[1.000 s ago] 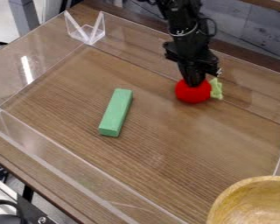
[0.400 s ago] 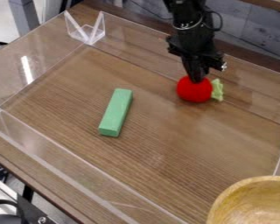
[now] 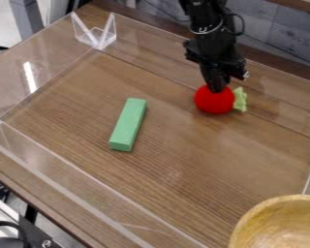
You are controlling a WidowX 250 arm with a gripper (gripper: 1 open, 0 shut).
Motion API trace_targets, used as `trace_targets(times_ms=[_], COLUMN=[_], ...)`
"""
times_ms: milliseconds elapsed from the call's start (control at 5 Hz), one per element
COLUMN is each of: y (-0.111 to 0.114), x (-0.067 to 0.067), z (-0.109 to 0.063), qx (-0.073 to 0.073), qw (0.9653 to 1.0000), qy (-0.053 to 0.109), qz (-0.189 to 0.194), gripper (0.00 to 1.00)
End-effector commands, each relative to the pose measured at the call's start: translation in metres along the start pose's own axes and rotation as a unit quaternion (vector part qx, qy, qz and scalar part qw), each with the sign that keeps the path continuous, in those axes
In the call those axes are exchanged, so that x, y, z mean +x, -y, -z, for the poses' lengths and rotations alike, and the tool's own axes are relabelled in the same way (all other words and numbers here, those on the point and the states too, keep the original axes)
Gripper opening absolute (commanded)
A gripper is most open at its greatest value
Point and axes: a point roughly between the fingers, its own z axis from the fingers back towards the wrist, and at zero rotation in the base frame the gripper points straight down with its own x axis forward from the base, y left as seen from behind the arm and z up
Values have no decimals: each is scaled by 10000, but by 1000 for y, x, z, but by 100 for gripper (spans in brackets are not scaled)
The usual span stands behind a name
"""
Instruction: Move the red fruit to the right
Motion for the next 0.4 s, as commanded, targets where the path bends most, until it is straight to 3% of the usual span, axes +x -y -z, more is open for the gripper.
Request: trace_targets(times_ms=[0, 200], y=[-8, -13], x=[6, 6], z=[-21, -26], qx=[157, 251], qw=[9992, 9979], qy=[267, 315], qz=[-236, -499], gripper=[0, 0])
